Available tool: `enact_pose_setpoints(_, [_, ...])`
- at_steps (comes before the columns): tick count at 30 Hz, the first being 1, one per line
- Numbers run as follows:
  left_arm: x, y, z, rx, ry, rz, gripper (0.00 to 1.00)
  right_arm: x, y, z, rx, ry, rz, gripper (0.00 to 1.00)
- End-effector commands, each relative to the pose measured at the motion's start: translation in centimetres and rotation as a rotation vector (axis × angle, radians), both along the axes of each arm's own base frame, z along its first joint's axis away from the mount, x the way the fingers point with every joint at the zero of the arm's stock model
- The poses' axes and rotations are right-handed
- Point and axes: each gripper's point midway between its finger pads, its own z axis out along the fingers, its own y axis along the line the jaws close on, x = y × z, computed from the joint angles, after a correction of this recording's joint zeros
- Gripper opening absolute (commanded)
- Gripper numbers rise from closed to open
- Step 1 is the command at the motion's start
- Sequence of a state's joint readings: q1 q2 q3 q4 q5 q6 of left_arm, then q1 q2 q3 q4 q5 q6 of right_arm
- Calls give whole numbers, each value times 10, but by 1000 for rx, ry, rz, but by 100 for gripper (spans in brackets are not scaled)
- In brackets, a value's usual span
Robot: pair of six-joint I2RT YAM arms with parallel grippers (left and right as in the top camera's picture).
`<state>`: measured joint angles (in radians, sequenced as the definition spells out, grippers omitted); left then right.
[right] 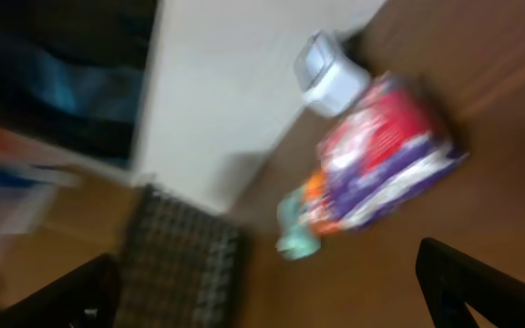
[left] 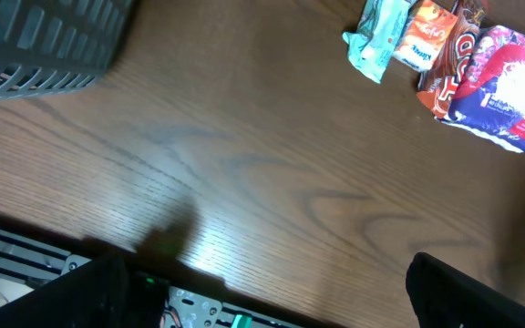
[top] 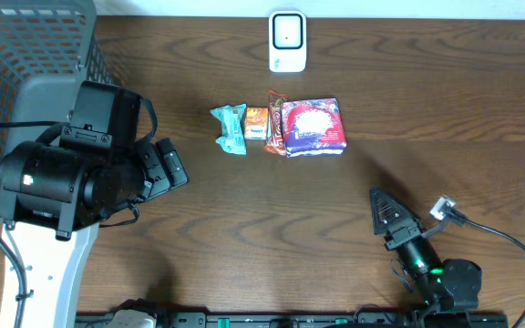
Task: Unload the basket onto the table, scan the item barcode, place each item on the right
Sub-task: 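Reach the right gripper to the purple liner pack and grasp it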
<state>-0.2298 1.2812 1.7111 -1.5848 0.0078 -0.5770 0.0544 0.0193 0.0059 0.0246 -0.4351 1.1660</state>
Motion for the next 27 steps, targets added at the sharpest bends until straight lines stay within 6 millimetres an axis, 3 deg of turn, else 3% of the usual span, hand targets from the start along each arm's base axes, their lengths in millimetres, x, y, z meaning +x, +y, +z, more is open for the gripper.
enact_pose_setpoints(1, [0,4,-4,20,13,18,98,-20,26,30,139,-45,197,99])
enact_pose_setpoints(4, [0,4,-4,20,13,18,98,-37,27,84,122,-304,227,99])
enact_pose_setpoints(6, [0,4,-4,20,13,18,98,-45,16,119,141,-438,161,99])
enact_pose_setpoints(10, [0,4,-4,20,13,18,98,-49,-5,165,122,-526,16,99])
enact_pose_setpoints(14, [0,4,-4,20,13,18,98,-47,-4,201,-106,-554,-45,99])
enact_pose_setpoints(17, [0,4,-4,20,13,18,98,-32,1,211,-333,-475,-37,99])
enact_pose_setpoints(20, [0,4,-4,20,13,18,98,-7,2,205,-573,-334,6,99])
enact_pose_setpoints(23, [0,4,-4,20,13,18,98,21,3,189,-742,-151,104,99])
enact_pose_setpoints(27, [0,4,-4,20,13,18,98,55,1,150,-872,164,292,99])
